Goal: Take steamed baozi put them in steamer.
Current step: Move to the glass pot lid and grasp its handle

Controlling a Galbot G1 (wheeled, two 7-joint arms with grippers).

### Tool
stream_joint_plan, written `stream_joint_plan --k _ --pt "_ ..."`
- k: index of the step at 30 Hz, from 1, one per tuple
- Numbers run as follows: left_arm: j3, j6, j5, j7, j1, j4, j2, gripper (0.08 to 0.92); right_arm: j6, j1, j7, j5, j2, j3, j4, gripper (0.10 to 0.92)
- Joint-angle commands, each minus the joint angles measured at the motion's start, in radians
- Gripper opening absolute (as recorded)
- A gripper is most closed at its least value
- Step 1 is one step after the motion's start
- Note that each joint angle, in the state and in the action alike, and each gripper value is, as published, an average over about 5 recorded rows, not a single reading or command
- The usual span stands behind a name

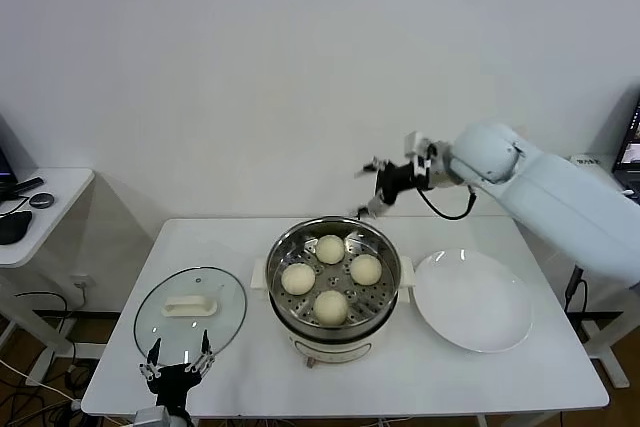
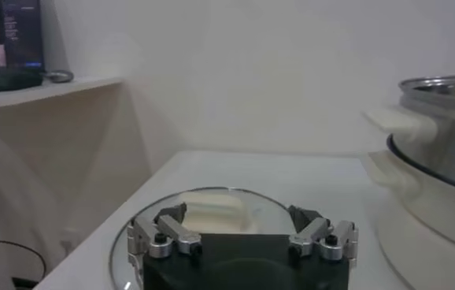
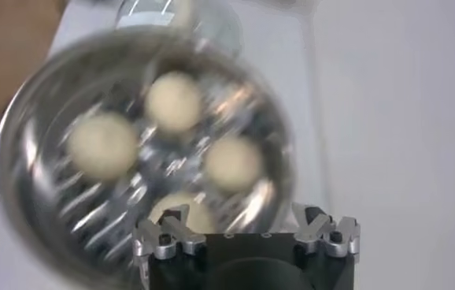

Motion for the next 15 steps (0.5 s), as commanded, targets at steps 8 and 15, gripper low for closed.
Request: stream_joint_plan --k 8,15 --pt "-0.026 -0.249 0.128 0.033 0.040 -0.024 0.007 0.823 0.213 -0.969 0.639 0.100 0.354 1.203 0.228 0.823" --pt "-0.077 -0.251 0.274 0.066 -0.021 0.002 0.048 0.823 0.356 -1.232 0.706 0.059 0.482 1.357 0.330 0.823"
